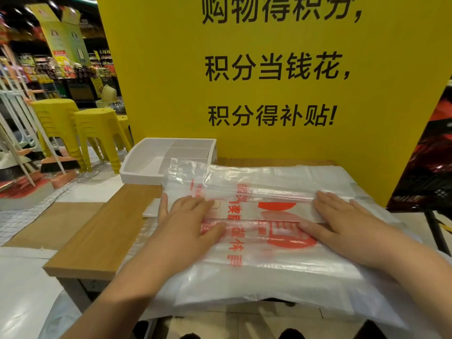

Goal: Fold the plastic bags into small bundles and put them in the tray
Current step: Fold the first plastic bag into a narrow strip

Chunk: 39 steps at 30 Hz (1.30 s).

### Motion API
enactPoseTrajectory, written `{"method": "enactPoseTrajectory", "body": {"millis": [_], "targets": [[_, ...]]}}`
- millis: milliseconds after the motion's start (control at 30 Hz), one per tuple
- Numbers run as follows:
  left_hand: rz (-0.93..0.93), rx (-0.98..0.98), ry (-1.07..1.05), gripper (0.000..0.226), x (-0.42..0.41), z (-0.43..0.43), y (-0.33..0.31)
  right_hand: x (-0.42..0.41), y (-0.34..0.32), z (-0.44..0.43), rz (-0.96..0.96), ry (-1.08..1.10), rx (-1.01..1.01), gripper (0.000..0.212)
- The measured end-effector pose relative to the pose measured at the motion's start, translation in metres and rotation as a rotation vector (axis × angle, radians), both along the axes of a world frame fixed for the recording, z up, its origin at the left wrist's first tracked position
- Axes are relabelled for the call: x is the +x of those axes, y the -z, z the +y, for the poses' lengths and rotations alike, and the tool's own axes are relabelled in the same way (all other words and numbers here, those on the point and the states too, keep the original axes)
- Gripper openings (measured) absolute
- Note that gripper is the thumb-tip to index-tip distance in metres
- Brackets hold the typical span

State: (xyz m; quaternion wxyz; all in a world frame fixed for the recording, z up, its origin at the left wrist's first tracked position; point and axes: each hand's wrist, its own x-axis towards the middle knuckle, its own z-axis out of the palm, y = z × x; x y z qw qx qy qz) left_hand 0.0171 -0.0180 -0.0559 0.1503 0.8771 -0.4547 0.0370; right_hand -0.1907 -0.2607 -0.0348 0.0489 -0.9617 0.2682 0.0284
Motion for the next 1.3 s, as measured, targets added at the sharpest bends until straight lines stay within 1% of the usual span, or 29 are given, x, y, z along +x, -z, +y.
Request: {"method": "enactPoseTrajectory", "body": {"millis": [33,67,100,167,200,333,400,500,600,667,733,800,867,900,967,1067,1133,1167,1200,1233,1267,1300], "targets": [[-0.044,-0.039,0.011,0.076,-0.001,0.001,-0.001,0.003,-0.003,0.005,-0.071,-0.076,-0.038,0.076],[-0.072,-0.07,0.02,0.071,-0.002,0.002,-0.002,0.006,-0.004,0.01,-0.143,-0.152,-0.07,0.066],[-0.093,-0.099,0.028,0.059,-0.003,0.002,-0.004,0.009,-0.007,0.015,-0.183,-0.204,-0.09,0.057],[-0.142,-0.159,0.038,0.031,-0.004,0.003,-0.004,0.014,-0.009,0.022,-0.215,-0.257,-0.138,0.047],[-0.158,-0.181,0.039,0.027,-0.003,0.003,-0.004,0.016,-0.009,0.023,-0.221,-0.279,-0.173,0.044],[-0.181,-0.159,0.03,0.03,0.001,0.006,-0.016,0.02,-0.019,0.026,-0.257,-0.275,-0.237,0.036],[-0.208,-0.196,0.034,0.033,0.001,0.008,-0.027,0.022,-0.029,0.025,-0.254,-0.256,-0.243,0.028],[-0.249,-0.263,0.047,0.04,-0.008,0.013,-0.041,0.025,-0.051,0.028,-0.261,-0.198,-0.164,0.018],[-0.25,-0.392,0.144,0.043,-0.033,0.02,-0.054,0.03,-0.074,0.029,-0.348,-0.203,0.044,0.007],[-0.21,-0.48,0.216,0.044,-0.055,0.025,-0.063,0.034,-0.089,0.029,-0.413,-0.175,0.206,0.011],[-0.089,-0.539,0.268,0.042,-0.075,0.028,-0.067,0.038,-0.098,0.032,-0.496,-0.104,0.457,0.017],[0.098,-0.565,0.294,0.04,-0.089,0.026,-0.066,0.044,-0.101,0.039,-0.593,-0.01,0.699,0.022],[0.35,-0.575,0.287,0.045,-0.102,0.023,-0.064,0.054,-0.096,0.05,-0.7,0.091,0.888,0.013],[0.465,-0.576,0.295,0.048,-0.108,0.022,-0.063,0.058,-0.092,0.056,-0.741,0.16,0.961,0.011],[0.663,-0.579,0.322,0.049,-0.12,0.026,-0.062,0.063,-0.079,0.067,-0.809,0.283,1.103,0.015],[0.866,-0.556,0.276,0.042,-0.131,0.041,-0.052,0.067,-0.055,0.073,-0.885,0.341,1.231,0.022],[0.952,-0.536,0.214,0.032,-0.134,0.048,-0.038,0.066,-0.04,0.075,-0.859,0.335,1.244,0.022],[1.009,-0.533,0.182,0.029,-0.135,0.051,-0.031,0.065,-0.034,0.076,-0.823,0.335,1.219,0.018],[1.079,-0.534,0.151,0.028,-0.137,0.052,-0.024,0.063,-0.029,0.075,-0.781,0.337,1.145,0.015],[1.146,-0.53,0.12,0.028,-0.139,0.053,-0.019,0.061,-0.025,0.074,-0.734,0.33,1.016,0.018],[1.181,-0.522,0.096,0.028,-0.142,0.053,-0.014,0.058,-0.021,0.073,-0.677,0.3,0.824,0.028],[1.196,-0.523,0.082,0.028,-0.143,0.053,-0.01,0.055,-0.02,0.071,-0.623,0.235,0.59,0.035]]}}
